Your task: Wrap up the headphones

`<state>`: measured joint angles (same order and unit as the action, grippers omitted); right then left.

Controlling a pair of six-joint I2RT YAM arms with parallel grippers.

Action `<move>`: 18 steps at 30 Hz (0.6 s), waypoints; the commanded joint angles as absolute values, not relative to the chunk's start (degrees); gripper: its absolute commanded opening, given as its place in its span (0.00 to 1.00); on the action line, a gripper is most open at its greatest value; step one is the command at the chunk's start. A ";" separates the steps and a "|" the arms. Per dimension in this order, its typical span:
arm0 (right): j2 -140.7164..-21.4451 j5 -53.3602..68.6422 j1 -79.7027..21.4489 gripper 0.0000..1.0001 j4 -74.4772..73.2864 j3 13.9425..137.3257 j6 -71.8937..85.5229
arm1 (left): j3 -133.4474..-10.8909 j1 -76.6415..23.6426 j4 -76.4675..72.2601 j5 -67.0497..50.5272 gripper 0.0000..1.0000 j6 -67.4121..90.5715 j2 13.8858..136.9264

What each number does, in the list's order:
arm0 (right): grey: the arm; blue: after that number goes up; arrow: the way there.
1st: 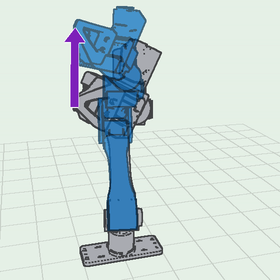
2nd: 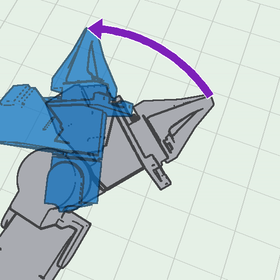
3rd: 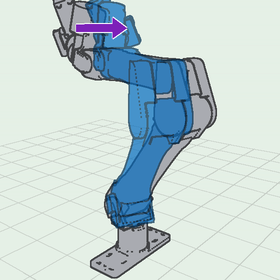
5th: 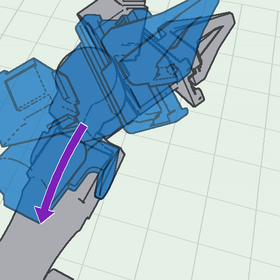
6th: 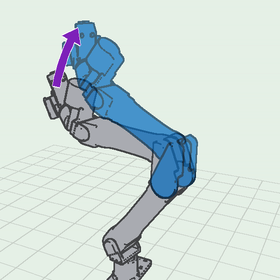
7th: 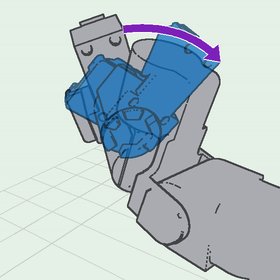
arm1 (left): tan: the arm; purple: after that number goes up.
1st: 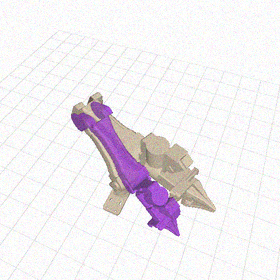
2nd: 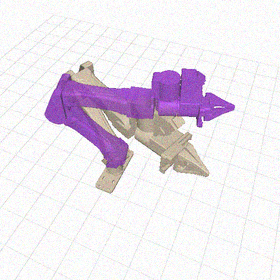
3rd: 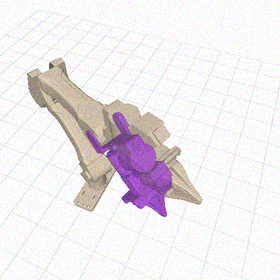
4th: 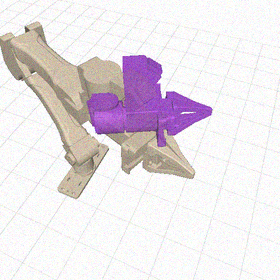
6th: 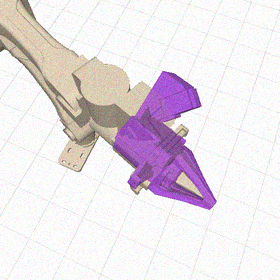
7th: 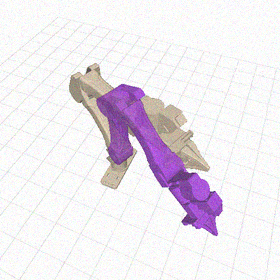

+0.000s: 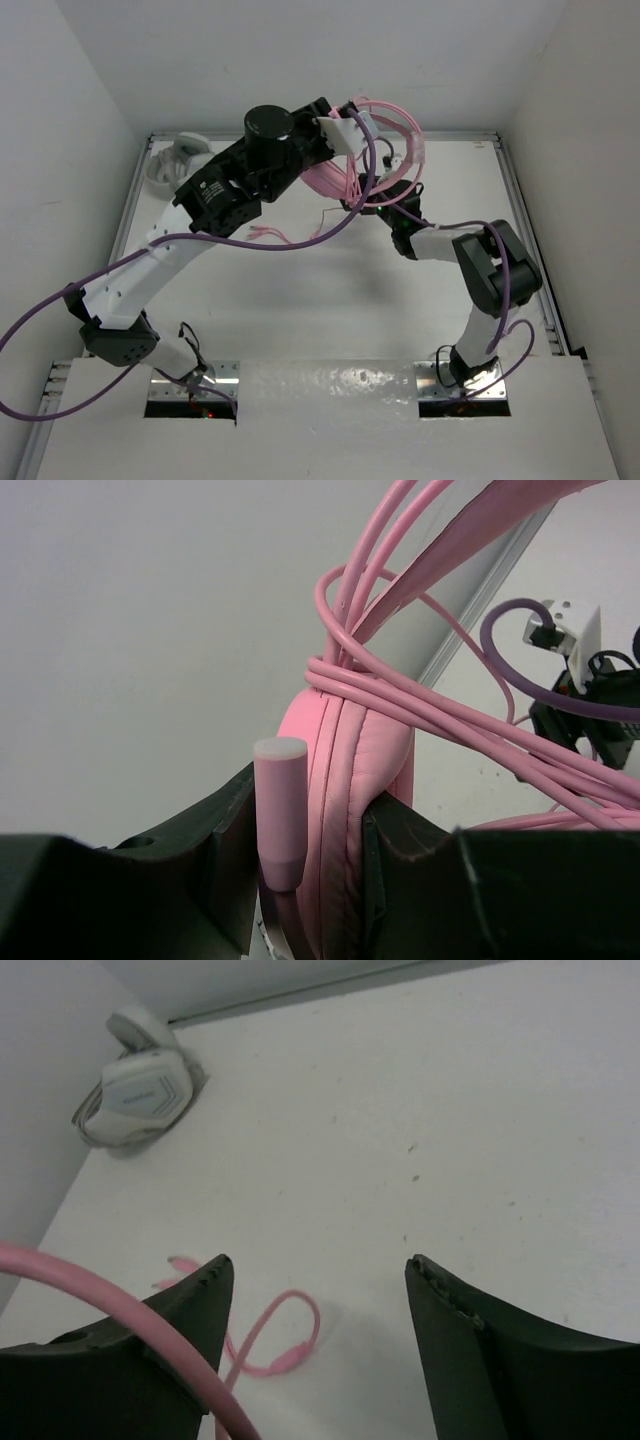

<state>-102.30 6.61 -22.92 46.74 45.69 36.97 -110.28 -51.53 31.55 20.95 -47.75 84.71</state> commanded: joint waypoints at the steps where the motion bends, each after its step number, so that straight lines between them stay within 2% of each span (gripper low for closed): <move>1: -105.02 0.18 -22.85 0.65 52.11 50.27 42.09 | -113.82 -51.24 24.26 20.65 0.00 -46.93 83.23; 2: -107.03 0.18 -22.85 0.61 53.86 51.84 42.36 | -113.91 -51.24 24.17 20.74 0.00 -46.76 83.23; 3: -108.09 0.44 -22.85 0.43 54.49 52.73 42.71 | -113.99 -51.24 24.17 20.74 0.00 -46.58 83.15; 6: -110.74 2.28 -23.11 0.03 58.00 54.40 43.50 | -114.17 -51.24 23.56 21.35 0.00 -46.14 83.32; 9: -111.01 3.16 -23.82 0.00 57.40 52.48 44.03 | -116.44 -49.93 22.41 23.20 0.00 -44.92 84.72; 14: -106.89 6.94 -27.15 0.00 56.60 40.89 42.10 | -133.49 -42.56 26.80 23.64 0.00 -42.01 93.58; 18: -103.36 7.73 -31.19 0.00 49.68 38.14 37.80 | -136.39 -41.66 23.11 22.51 0.00 -41.31 95.53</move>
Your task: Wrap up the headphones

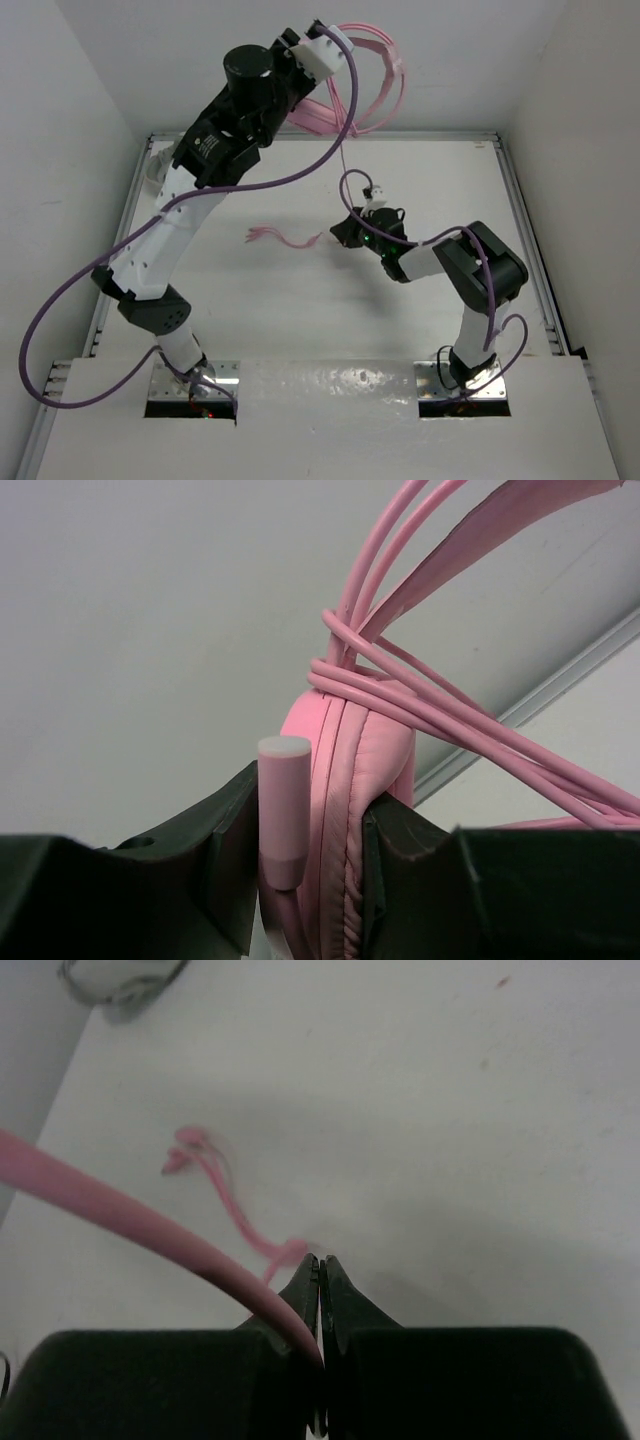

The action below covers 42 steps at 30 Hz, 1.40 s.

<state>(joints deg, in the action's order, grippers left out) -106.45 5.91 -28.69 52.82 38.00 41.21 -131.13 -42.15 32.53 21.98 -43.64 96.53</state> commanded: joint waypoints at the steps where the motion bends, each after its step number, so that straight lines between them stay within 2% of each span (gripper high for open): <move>1: -103.27 9.56 -32.94 0.00 47.22 38.41 36.75 | -138.15 -41.66 23.55 22.24 0.00 -40.53 97.36; 3: -101.96 11.85 -34.71 0.00 46.93 37.62 34.02 | -140.80 -41.66 22.95 22.15 0.00 -41.48 98.35; 6: -98.71 12.48 -38.14 0.00 48.51 33.07 31.30 | -133.72 -41.49 16.29 25.38 0.00 -44.46 96.95; 9: -90.90 12.83 -41.83 0.00 42.39 29.98 26.47 | -128.87 -39.12 13.37 26.72 0.00 -48.76 96.68; 15: -67.01 9.59 -47.80 0.00 22.56 23.65 21.80 | -116.92 -28.94 8.18 27.51 0.00 -54.83 97.82; 20: -48.38 1.96 -49.57 0.00 2.86 28.98 16.00 | -108.21 -26.63 2.73 27.69 0.00 -63.43 100.10; 26: -37.98 -11.58 -49.40 0.00 -9.39 40.58 6.96 | -89.24 -28.82 -5.27 23.03 0.00 -73.90 95.99; 31: -39.98 -29.23 -49.39 0.00 -10.11 49.38 -10.84 | -72.54 -35.32 -4.75 16.37 0.00 -81.02 84.22; 35: -45.52 -36.99 -48.87 0.00 -5.21 57.11 -22.13 | -61.28 -41.56 -0.19 11.70 0.00 -84.11 75.34; 38: -49.73 -36.04 -43.71 0.00 -2.03 61.25 -26.01 | -58.72 -47.53 5.53 9.85 0.00 -82.28 70.15; 42: -54.65 -27.96 -34.20 0.00 -2.11 68.62 -23.47 | -56.60 -53.16 10.26 8.36 0.00 -80.95 67.50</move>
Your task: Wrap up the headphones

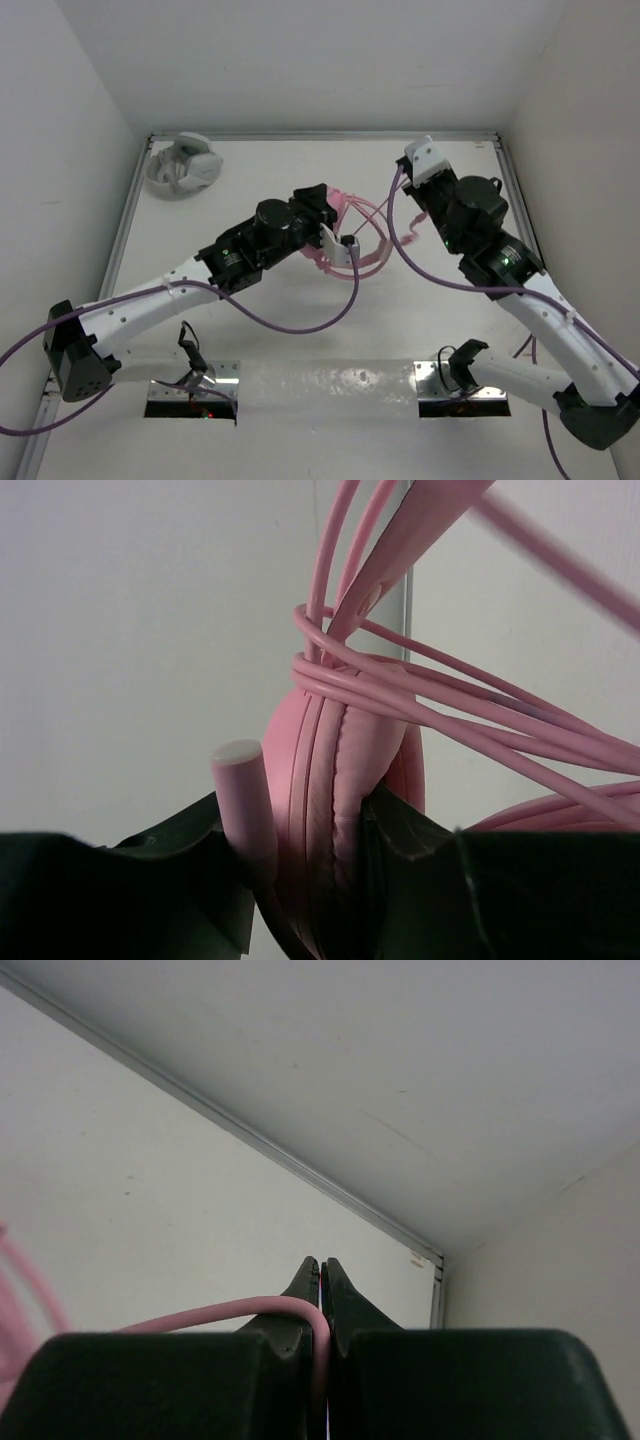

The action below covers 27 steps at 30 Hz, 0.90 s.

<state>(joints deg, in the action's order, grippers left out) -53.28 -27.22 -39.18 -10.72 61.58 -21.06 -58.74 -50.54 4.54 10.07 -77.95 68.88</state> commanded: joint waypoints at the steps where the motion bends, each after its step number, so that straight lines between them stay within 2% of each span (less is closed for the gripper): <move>1: -55.80 -26.38 -32.28 0.00 -1.67 69.69 -23.47 | -56.78 -53.96 11.07 7.57 0.00 -80.25 67.15; 8: -65.47 -19.09 -25.76 0.00 -2.81 80.75 -19.88 | -57.92 -56.25 15.99 0.27 0.00 -79.45 65.92; 14: -71.71 -10.82 -17.94 0.00 -3.34 84.90 -12.15 | -59.68 -56.78 16.18 -2.63 0.00 -74.64 65.74; 19: -74.35 3.13 -11.00 0.00 -1.15 80.08 -4.31 | -75.12 -56.51 20.12 -4.39 0.00 -59.63 68.55; 24: -78.39 23.52 -10.99 0.03 -0.10 72.28 -0.46 | -92.61 -56.51 24.07 -6.16 0.00 -47.93 70.92; 25: -78.83 29.12 -11.25 0.06 5.05 70.42 2.34 | -94.72 -56.51 24.08 -5.28 0.00 -46.86 72.15; 27: -80.24 32.07 -11.95 0.07 11.57 64.29 9.21 | -99.37 -56.51 22.86 -2.04 0.00 -45.53 73.21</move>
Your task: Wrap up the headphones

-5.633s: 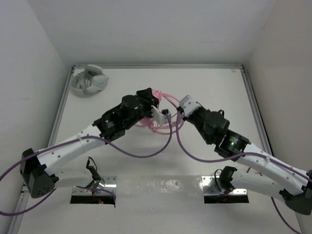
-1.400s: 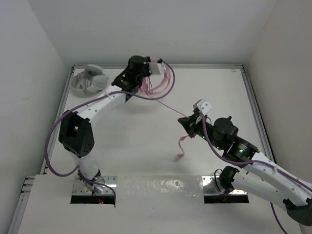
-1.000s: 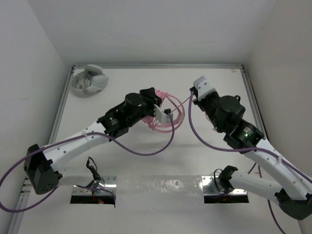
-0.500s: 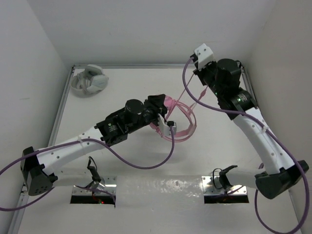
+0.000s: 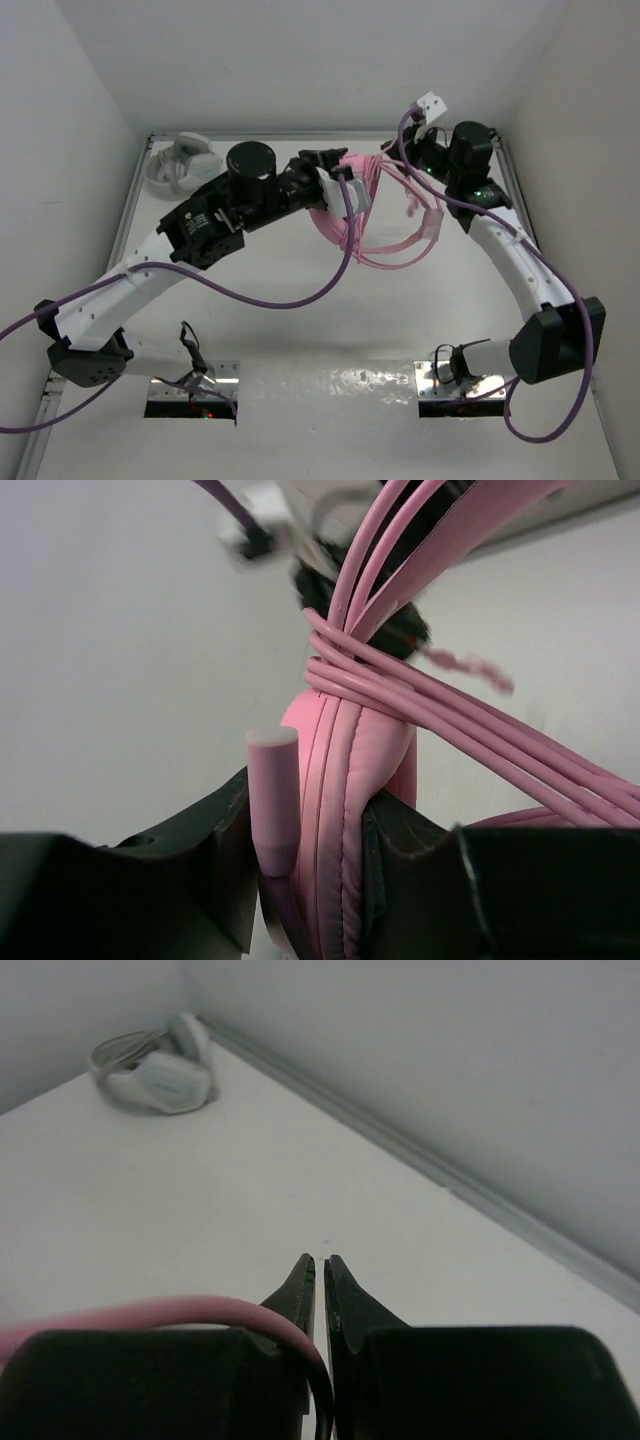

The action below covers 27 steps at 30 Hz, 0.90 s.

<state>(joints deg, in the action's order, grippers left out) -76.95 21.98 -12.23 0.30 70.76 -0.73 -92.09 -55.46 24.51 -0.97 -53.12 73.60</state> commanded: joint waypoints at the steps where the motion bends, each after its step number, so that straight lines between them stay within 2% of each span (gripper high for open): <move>1: -80.59 32.08 -13.35 0.07 17.78 62.42 10.88 | -100.71 -56.51 22.24 -0.80 0.00 -44.57 74.52; 5: -83.75 28.75 -18.01 0.05 31.09 55.65 18.52 | -107.65 -56.60 20.56 5.52 0.00 -44.82 78.21; 12: -90.87 23.65 -23.55 0.06 51.11 51.86 30.83 | -120.22 -56.51 22.59 12.30 0.00 -44.56 84.28; 13: -92.01 23.03 -23.82 0.07 52.72 51.33 32.94 | -121.10 -56.51 22.85 13.70 0.00 -44.30 84.64; 14: -92.54 21.81 -24.34 0.16 55.61 50.11 33.92 | -121.81 -56.51 22.94 14.23 0.00 -44.04 85.33; 17: -94.48 20.66 -24.87 0.31 60.27 48.26 36.91 | -124.71 -56.43 24.25 15.03 0.00 -43.68 86.48; 19: -94.83 20.22 -24.87 0.34 61.52 47.55 37.70 | -126.20 -56.51 25.83 14.51 0.00 -43.68 86.75; 21: -94.75 19.60 -24.96 0.43 61.61 47.37 37.01 | -126.12 -56.51 26.28 14.33 0.00 -43.59 86.57; 27: -92.81 15.12 -24.96 0.40 59.86 44.74 33.67 | -126.04 -56.51 26.98 14.41 0.00 -43.42 86.22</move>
